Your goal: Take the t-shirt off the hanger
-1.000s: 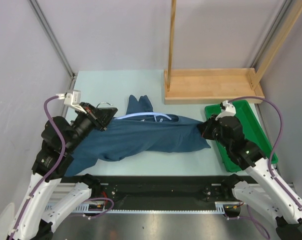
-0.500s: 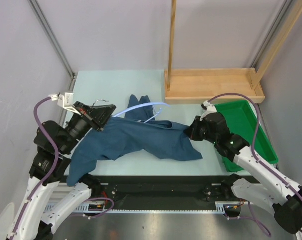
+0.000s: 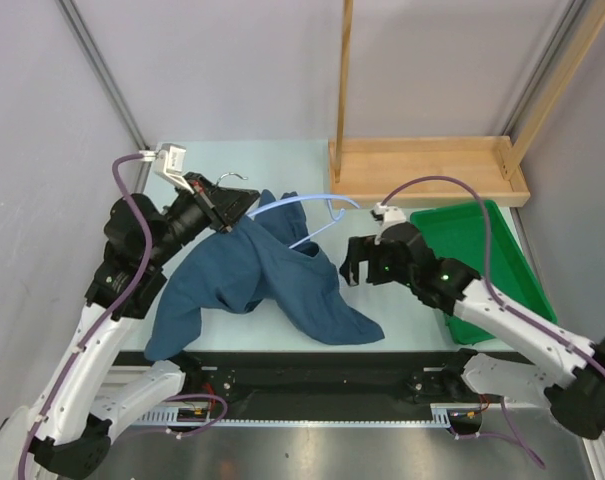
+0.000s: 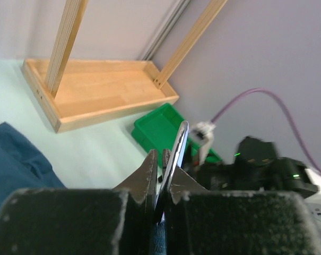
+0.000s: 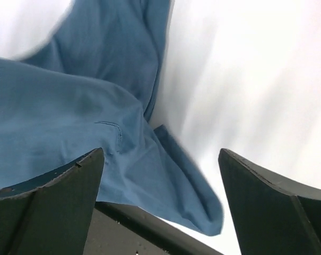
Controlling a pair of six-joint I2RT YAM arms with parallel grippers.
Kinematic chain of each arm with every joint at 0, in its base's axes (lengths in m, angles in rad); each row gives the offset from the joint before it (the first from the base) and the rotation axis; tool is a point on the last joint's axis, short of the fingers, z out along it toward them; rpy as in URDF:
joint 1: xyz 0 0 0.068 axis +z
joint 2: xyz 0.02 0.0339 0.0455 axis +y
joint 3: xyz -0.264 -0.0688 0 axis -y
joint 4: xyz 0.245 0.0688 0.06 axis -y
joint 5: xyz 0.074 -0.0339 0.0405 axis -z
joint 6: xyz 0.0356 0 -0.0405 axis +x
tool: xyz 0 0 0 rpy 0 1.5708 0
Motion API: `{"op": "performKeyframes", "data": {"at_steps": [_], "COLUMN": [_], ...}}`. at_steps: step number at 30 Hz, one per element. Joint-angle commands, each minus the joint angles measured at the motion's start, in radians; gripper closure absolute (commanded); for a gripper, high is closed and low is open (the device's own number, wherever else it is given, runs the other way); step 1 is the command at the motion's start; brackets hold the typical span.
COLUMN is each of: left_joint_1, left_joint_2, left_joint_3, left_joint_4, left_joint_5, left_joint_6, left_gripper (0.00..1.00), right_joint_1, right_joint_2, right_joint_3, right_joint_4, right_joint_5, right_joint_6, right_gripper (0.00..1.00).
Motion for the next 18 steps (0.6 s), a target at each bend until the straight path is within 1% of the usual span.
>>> {"op": "performKeyframes", "data": {"at_steps": [1, 5, 6, 8, 9, 11, 14, 15, 17, 18], "left_joint_1": [0.007, 0.007, 0.007, 0.007, 0.007, 0.007, 0.007, 0.007, 0.007, 0.009], "left_joint_2": [-0.003, 0.020, 0.025, 0.040, 0.046, 0.065, 0.088, 0.097, 0.100, 0.100], "left_joint_3": [0.048, 0.036, 0.033, 0.033, 0.034, 0.031, 0.033, 0.034, 0.031, 0.033], "left_joint_4": [0.024, 0.053, 0.067, 0.080, 0.090, 0.116, 0.165, 0.166, 0.174, 0.171], "left_joint_5": [0.042, 0.100, 0.113, 0.166, 0.188, 0.286, 0.427, 0.447, 0.488, 0.502], "left_joint_6": [-0.019, -0.022, -0.023, -0.022, -0.022, -0.023, -0.025, -0.022, -0.016, -0.010], "left_gripper": [1.00, 1.00, 1.00, 1.00, 1.00, 1.00, 1.00, 1.00, 1.00, 1.00], "right_joint_1": [-0.049, -0.057, -0.069, -0.086, -0.094, -0.132, -0.186, -0.196, -0.215, -0.218], "right_joint_2": [-0.195, -0.315, -0.331, -0.352, -0.352, -0.343, -0.335, -0.341, -0.346, -0.351], "right_joint_3": [0.007, 0.016, 0.025, 0.056, 0.069, 0.106, 0.137, 0.137, 0.139, 0.137], "right_joint_4": [-0.050, -0.032, -0.027, -0.023, -0.024, -0.030, -0.038, -0.029, -0.001, 0.006], "right_joint_5": [0.031, -0.011, -0.052, -0.090, -0.135, -0.182, -0.300, -0.393, -0.481, -0.555], "right_joint_6": [-0.040, -0.078, -0.096, -0.113, -0.127, -0.139, -0.153, -0.159, -0.174, -0.181], "right_gripper": [0.03, 0.00, 0.00, 0.00, 0.00, 0.00, 0.01, 0.01, 0.01, 0.01]}}
